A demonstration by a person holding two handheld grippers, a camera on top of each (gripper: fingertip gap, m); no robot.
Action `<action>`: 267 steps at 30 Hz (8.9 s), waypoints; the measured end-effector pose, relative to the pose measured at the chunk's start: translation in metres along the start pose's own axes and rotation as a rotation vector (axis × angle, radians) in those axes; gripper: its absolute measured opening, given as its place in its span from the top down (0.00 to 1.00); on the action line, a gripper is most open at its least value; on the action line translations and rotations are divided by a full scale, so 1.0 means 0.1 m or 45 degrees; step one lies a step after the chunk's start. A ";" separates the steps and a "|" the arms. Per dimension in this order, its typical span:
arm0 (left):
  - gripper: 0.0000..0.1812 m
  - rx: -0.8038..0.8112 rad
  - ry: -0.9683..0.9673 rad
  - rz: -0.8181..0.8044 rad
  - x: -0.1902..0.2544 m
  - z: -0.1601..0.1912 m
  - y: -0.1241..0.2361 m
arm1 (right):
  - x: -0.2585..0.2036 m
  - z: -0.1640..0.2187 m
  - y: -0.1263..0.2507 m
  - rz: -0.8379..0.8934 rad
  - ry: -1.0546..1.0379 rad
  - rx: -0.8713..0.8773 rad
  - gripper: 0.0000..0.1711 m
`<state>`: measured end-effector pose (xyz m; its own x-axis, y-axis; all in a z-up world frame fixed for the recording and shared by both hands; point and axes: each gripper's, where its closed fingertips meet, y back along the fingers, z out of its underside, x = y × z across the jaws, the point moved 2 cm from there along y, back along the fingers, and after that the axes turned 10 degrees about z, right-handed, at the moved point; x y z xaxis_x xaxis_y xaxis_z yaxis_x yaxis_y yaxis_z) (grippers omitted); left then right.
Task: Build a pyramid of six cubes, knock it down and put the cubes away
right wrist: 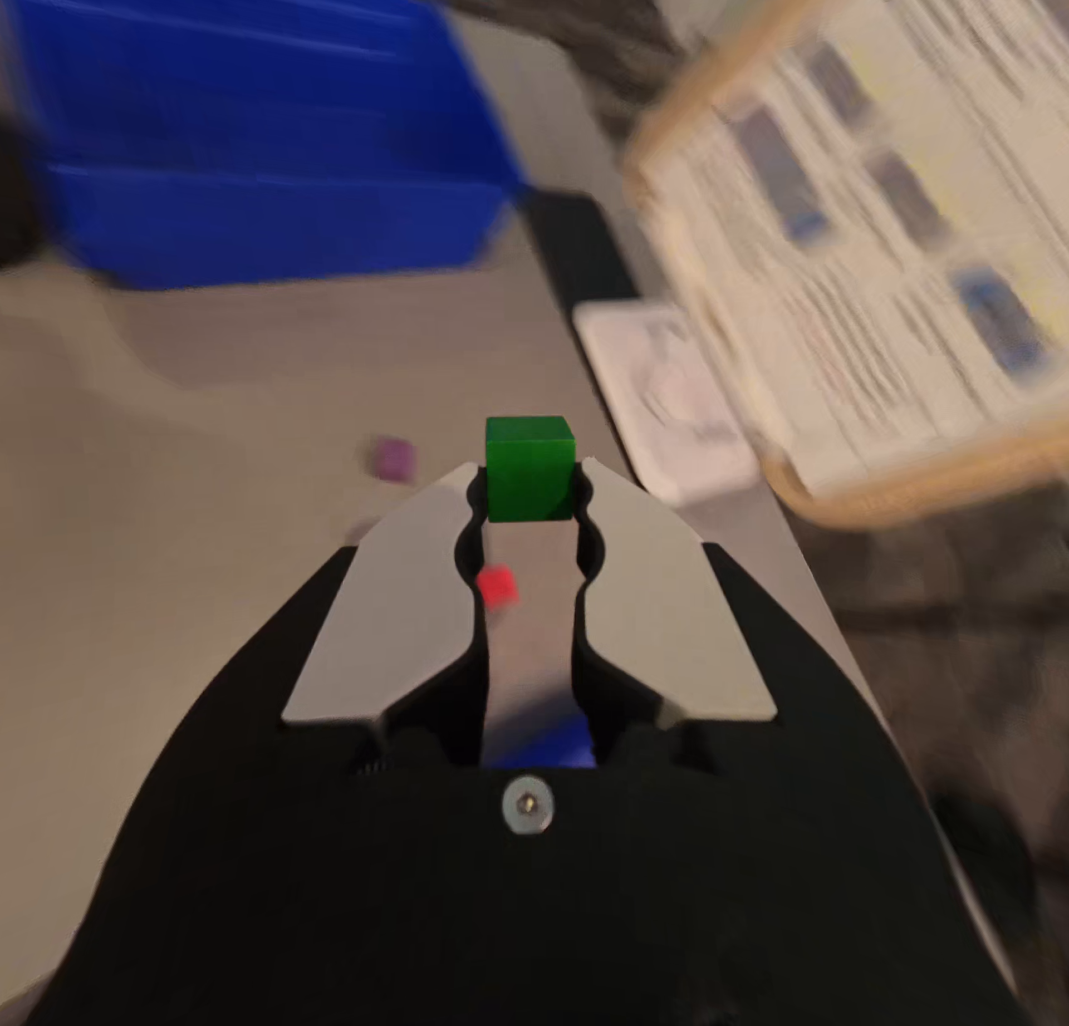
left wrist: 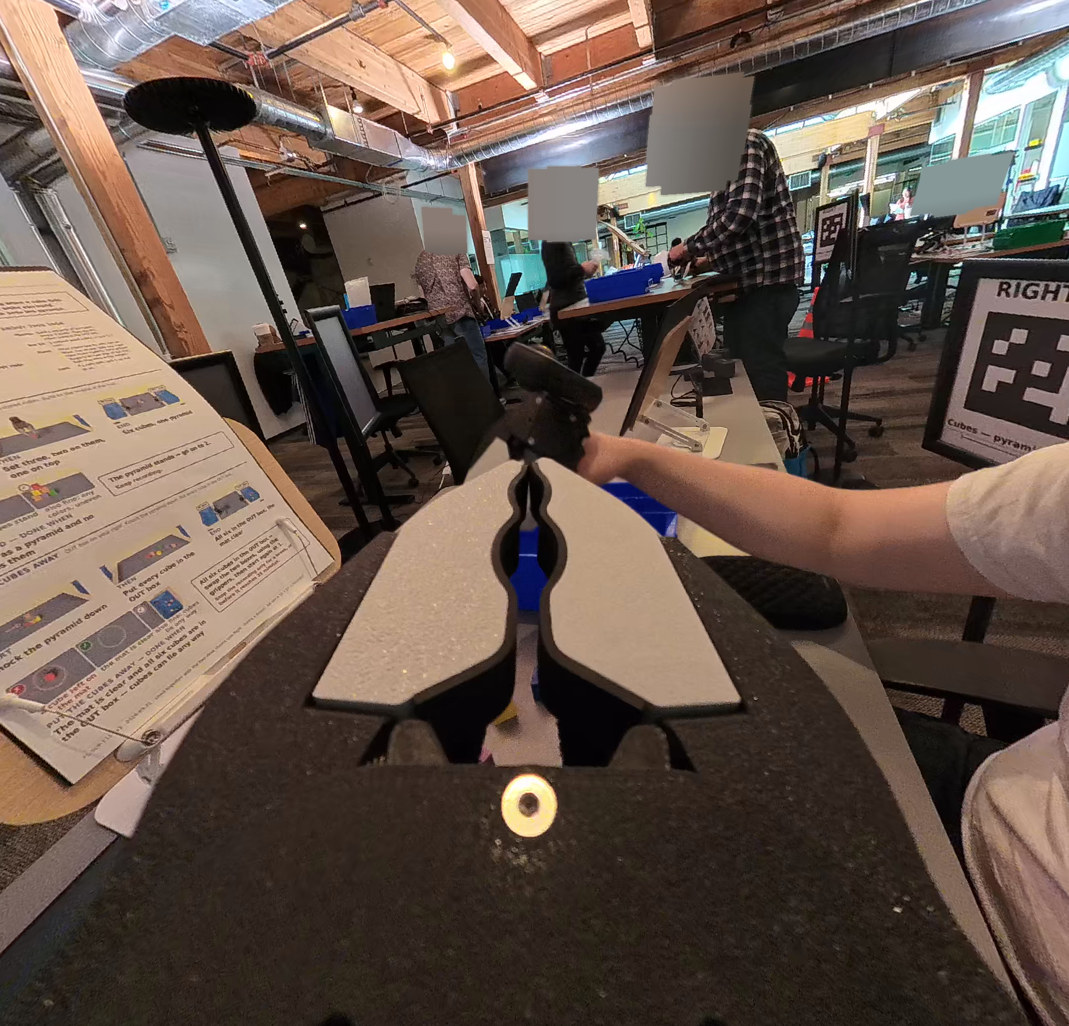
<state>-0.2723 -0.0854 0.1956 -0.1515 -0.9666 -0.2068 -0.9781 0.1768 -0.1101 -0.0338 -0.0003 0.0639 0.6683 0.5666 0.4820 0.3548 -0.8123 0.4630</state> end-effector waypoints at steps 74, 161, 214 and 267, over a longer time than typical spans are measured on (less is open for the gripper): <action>1.00 -0.149 -0.062 0.002 0.13 0.07 -0.05 | 0.56 2.57 0.22 0.303 -1.105 -1.117 0.83; 1.00 -0.353 -0.155 0.099 0.36 0.29 -0.29 | -0.84 1.34 -1.20 -0.102 -0.538 -0.960 0.73; 1.00 -0.355 -0.169 0.102 0.39 0.28 -0.32 | 0.58 2.26 0.90 0.617 -0.894 -0.989 0.75; 1.00 -0.423 -0.143 0.130 0.40 0.42 -0.41 | 0.01 2.80 0.57 0.214 -0.766 -0.965 0.83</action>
<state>-0.2323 -0.1234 0.1513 -0.2525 -0.9174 -0.3077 -0.9545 0.1840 0.2347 0.1704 -0.0848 -0.1174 0.9678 0.1161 0.2235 -0.1488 -0.4525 0.8792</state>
